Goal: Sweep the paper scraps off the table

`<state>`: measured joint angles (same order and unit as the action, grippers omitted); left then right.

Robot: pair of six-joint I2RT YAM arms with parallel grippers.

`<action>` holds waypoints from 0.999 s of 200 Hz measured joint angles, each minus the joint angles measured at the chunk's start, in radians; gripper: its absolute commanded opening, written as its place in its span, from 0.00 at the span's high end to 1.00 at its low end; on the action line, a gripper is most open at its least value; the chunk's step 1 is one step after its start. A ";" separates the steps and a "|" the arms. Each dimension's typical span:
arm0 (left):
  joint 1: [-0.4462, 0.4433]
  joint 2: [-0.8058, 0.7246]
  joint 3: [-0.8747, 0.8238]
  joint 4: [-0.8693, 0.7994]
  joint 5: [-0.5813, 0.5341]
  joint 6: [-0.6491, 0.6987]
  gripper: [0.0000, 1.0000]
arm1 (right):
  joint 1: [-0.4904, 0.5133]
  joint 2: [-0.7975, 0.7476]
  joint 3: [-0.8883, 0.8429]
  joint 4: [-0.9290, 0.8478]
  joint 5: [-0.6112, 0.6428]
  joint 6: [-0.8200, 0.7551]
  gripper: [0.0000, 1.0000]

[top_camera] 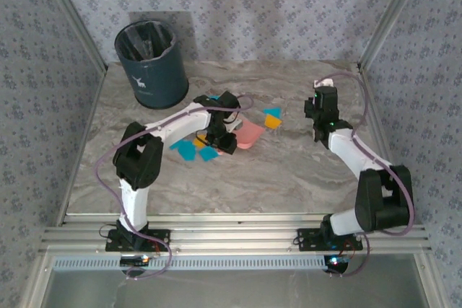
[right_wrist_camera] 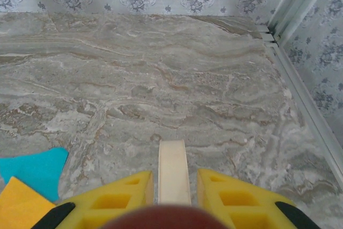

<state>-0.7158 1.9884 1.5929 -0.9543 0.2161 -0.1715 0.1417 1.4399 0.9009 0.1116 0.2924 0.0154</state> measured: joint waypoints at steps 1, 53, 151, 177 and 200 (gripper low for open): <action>0.000 0.001 0.000 0.000 0.000 0.000 1.00 | 0.000 0.003 0.001 0.001 -0.001 -0.002 1.00; -0.018 0.070 0.034 -0.034 0.000 0.023 1.00 | 0.016 0.170 0.113 0.105 -0.046 -0.089 1.00; -0.027 0.137 0.101 -0.069 0.000 0.048 1.00 | 0.110 0.273 0.178 0.155 -0.175 -0.224 1.00; -0.031 0.150 0.108 -0.069 0.002 0.054 1.00 | 0.121 0.273 0.178 0.156 -0.226 -0.231 1.00; -0.032 0.160 0.111 -0.072 0.005 0.056 1.00 | 0.134 0.272 0.175 0.155 -0.259 -0.237 1.00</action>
<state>-0.7483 2.1483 1.7039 -1.0260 0.2207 -0.1150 0.2760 1.7115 1.0756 0.2668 0.0334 -0.2218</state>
